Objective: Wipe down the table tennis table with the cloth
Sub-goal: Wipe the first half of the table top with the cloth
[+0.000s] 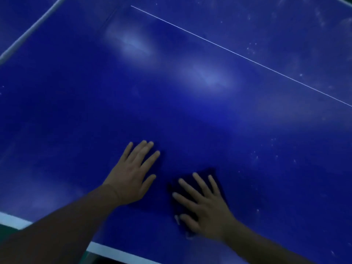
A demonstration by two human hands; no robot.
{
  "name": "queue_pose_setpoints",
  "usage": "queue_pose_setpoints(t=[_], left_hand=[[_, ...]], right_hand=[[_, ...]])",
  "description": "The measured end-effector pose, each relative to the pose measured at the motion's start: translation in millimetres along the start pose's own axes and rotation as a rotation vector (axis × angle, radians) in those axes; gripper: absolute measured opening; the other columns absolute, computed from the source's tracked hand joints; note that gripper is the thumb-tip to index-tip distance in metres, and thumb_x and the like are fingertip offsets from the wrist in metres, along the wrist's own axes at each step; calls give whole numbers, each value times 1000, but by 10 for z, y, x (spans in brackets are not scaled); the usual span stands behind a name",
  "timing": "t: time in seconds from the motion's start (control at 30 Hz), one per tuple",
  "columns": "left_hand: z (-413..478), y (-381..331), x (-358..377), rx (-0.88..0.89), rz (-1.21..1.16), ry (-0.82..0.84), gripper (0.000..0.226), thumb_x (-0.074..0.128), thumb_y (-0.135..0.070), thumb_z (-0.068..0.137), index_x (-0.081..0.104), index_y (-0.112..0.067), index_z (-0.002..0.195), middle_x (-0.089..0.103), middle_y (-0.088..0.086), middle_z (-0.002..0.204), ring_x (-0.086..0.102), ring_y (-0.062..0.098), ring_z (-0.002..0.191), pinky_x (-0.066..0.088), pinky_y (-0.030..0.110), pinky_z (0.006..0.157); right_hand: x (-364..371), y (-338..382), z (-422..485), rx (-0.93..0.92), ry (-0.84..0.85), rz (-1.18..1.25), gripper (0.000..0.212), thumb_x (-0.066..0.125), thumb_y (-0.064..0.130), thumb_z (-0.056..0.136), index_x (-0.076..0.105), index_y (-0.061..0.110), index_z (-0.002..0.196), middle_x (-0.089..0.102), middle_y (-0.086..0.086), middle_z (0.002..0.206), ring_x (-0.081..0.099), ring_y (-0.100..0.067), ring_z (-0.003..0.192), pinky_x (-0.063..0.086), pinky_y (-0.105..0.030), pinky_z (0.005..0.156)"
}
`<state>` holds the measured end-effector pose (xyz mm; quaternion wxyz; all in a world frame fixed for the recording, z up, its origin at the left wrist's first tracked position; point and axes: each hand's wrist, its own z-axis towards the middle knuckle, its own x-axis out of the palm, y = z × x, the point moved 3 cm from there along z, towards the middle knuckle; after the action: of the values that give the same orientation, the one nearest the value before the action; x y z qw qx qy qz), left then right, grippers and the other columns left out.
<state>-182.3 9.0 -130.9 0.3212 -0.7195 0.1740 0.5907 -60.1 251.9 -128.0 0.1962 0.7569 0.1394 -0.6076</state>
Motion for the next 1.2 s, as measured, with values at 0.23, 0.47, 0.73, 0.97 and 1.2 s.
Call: queue_pose_setpoints(t=[0.23, 0.47, 0.73, 0.97, 1.2], left_hand=[[-390, -201, 211, 17, 59, 32, 62, 29, -55, 102, 33, -25, 156, 25, 15, 163, 15, 32, 153, 16, 59, 119], [-401, -195, 162, 30, -29, 30, 57, 30, -54, 102, 39, -30, 153, 25, 14, 163, 13, 31, 154, 12, 57, 122], [-397, -165, 122, 81, -155, 12, 60, 28, -62, 100, 42, -34, 151, 21, 13, 164, 6, 31, 154, 1, 56, 123], [-932, -469, 200, 33, -143, 4, 59, 26, -57, 101, 43, -28, 150, 28, 15, 162, 18, 32, 152, 8, 59, 121], [-1160, -593, 282, -112, -160, -34, 68, 23, -58, 99, 40, -20, 152, 26, 13, 162, 14, 29, 153, 5, 59, 122]], right_hand=[[-195, -814, 438, 481, -9, 15, 64, 25, 70, 95, 19, 50, 156, 6, 15, 168, 3, -30, 155, -2, -65, 120], [175, 528, -187, 200, -52, 49, 59, 37, 66, 98, 34, 46, 153, 17, 10, 168, 13, -36, 154, 14, -69, 115], [-82, -275, 215, 563, -4, 107, 66, 23, 72, 93, 14, 52, 155, -1, 17, 168, -3, -29, 154, -5, -64, 119], [246, 1152, -391, 399, -41, 63, 63, 36, 66, 96, 29, 45, 154, 13, 9, 169, 13, -36, 154, 12, -69, 117], [13, 271, -351, 601, 44, 62, 67, 23, 72, 91, 18, 52, 155, 6, 12, 169, 8, -34, 153, 6, -67, 119]])
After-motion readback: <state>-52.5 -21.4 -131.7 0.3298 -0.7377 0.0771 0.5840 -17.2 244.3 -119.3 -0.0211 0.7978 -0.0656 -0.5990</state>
